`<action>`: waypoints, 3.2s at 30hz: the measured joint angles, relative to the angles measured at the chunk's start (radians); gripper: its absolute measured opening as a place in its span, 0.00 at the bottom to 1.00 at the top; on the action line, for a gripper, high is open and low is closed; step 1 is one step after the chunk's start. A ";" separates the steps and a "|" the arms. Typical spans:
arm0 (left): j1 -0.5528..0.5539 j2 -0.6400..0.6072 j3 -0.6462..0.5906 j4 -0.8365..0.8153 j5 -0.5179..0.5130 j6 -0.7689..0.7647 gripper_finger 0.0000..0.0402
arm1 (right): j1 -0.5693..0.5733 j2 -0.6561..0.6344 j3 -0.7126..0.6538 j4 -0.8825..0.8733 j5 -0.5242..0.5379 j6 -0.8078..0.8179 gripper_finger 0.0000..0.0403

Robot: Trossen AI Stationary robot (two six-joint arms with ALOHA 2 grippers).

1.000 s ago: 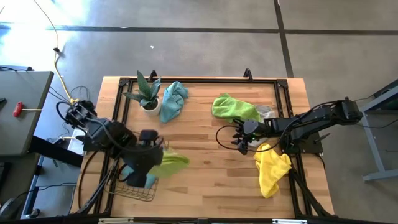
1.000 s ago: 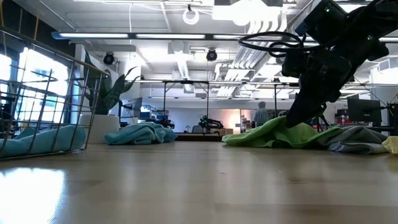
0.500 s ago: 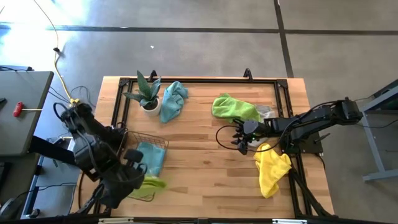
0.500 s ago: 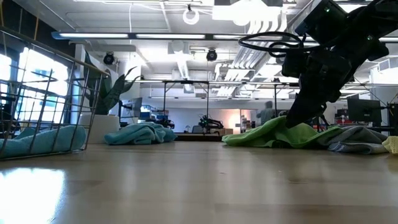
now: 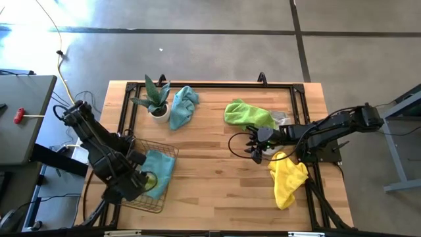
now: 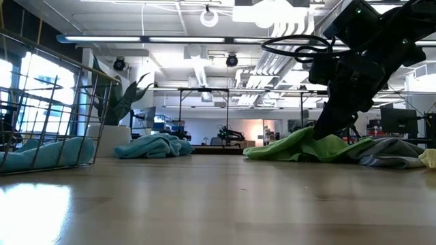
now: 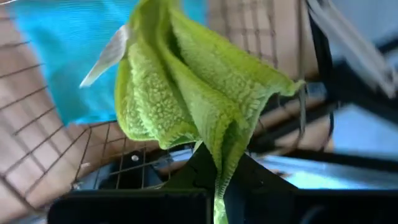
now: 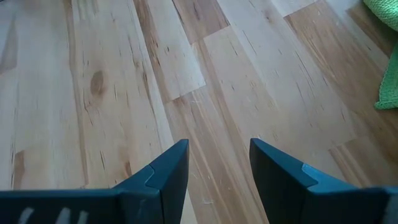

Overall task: Fold microfiber towels
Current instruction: Put the light green microfiber towel into the wire basket, then fold the green microfiber towel

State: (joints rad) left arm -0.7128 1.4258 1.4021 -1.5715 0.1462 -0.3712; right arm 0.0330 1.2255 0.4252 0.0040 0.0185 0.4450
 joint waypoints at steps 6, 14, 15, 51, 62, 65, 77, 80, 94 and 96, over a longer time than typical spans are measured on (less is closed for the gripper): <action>-0.001 0.000 -0.033 0.001 0.015 0.278 0.00 | 0.000 0.000 0.000 0.000 0.000 0.000 0.40; 0.059 0.062 -0.117 -0.003 -0.011 0.512 0.00 | 0.000 0.000 0.000 0.000 0.000 0.000 0.40; 0.068 0.075 -0.124 -0.003 -0.006 0.548 0.00 | 0.000 0.000 0.000 0.001 0.000 0.000 0.40; 0.209 0.138 -0.184 0.131 -0.104 0.914 0.01 | 0.000 0.000 0.000 0.000 0.000 0.000 0.40; 0.276 0.138 -0.198 0.175 -0.301 0.157 0.14 | 0.000 0.000 0.000 0.000 0.000 0.000 0.40; 0.281 0.138 -0.198 0.177 -0.304 0.072 0.17 | 0.000 0.000 0.000 0.000 0.000 0.000 0.40; 0.295 0.136 -0.198 0.168 -0.346 -0.333 0.30 | 0.000 0.000 0.000 0.000 0.000 0.000 0.40; 0.295 0.129 -0.190 0.161 -0.379 -0.522 0.33 | 0.000 0.000 0.000 0.000 0.000 0.000 0.40; 0.352 0.138 -0.049 0.633 -0.907 -0.432 0.40 | 0.000 0.000 0.000 0.000 0.000 0.000 0.40; 0.389 0.159 -0.049 0.738 -0.903 -0.321 0.40 | 0.000 0.000 0.000 0.000 0.000 0.000 0.40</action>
State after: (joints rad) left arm -0.3242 1.5843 1.3535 -0.8338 -0.7567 -0.6925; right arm 0.0332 1.2255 0.4252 0.0043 0.0185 0.4450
